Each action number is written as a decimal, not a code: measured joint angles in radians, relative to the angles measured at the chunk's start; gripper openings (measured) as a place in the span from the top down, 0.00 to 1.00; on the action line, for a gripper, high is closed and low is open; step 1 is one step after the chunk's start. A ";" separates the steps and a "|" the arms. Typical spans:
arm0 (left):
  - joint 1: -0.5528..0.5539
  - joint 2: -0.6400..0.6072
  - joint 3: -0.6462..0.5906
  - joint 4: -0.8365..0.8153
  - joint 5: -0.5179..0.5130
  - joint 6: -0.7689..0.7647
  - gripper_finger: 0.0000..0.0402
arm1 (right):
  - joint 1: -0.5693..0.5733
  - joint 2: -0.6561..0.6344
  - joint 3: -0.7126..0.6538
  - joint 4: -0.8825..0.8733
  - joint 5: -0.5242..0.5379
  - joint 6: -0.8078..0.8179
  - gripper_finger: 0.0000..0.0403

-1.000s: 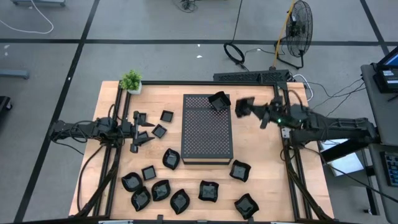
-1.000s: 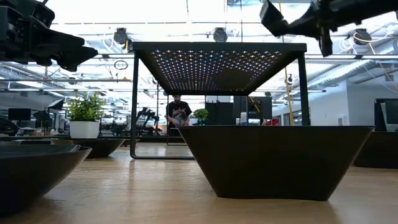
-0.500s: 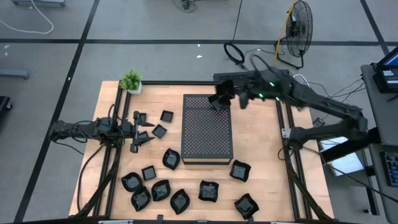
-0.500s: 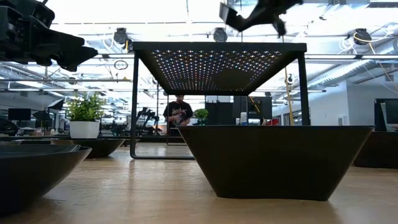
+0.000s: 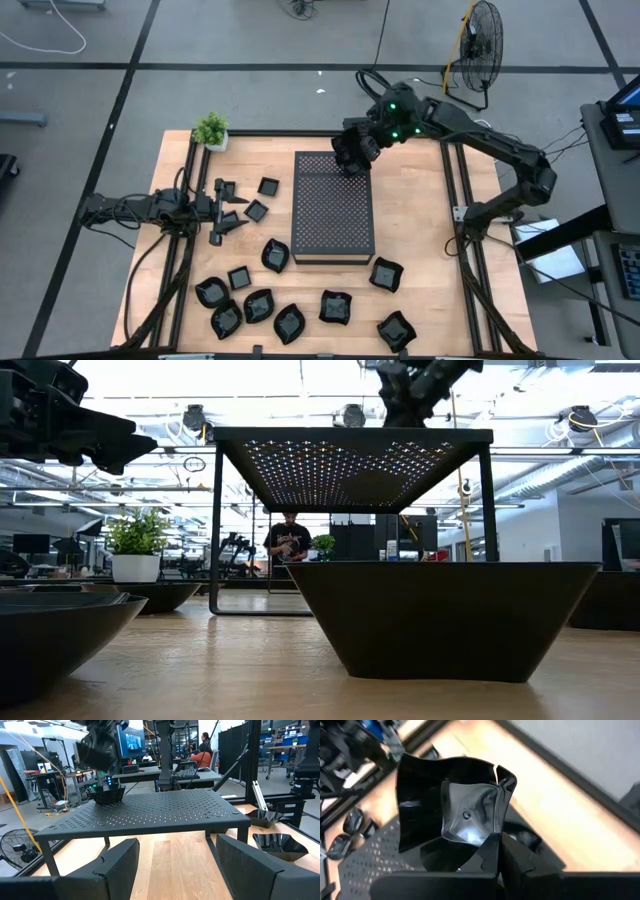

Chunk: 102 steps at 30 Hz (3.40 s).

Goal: Pick & Place Mini shaped plates
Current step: Stack the black distorted square plate on top of the black distorted square plate on the shelf

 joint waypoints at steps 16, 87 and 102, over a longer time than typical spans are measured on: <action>0.000 0.000 0.000 0.000 0.000 0.000 0.33 | -0.015 0.016 0.000 -0.072 -0.015 -0.027 1.00; 0.000 0.000 0.000 0.000 0.000 0.000 0.33 | 0.020 0.016 -0.061 -0.033 0.041 -0.014 0.85; 0.000 0.000 0.000 0.000 0.000 0.000 0.33 | 0.046 -0.028 -0.062 -0.042 0.036 -0.077 0.75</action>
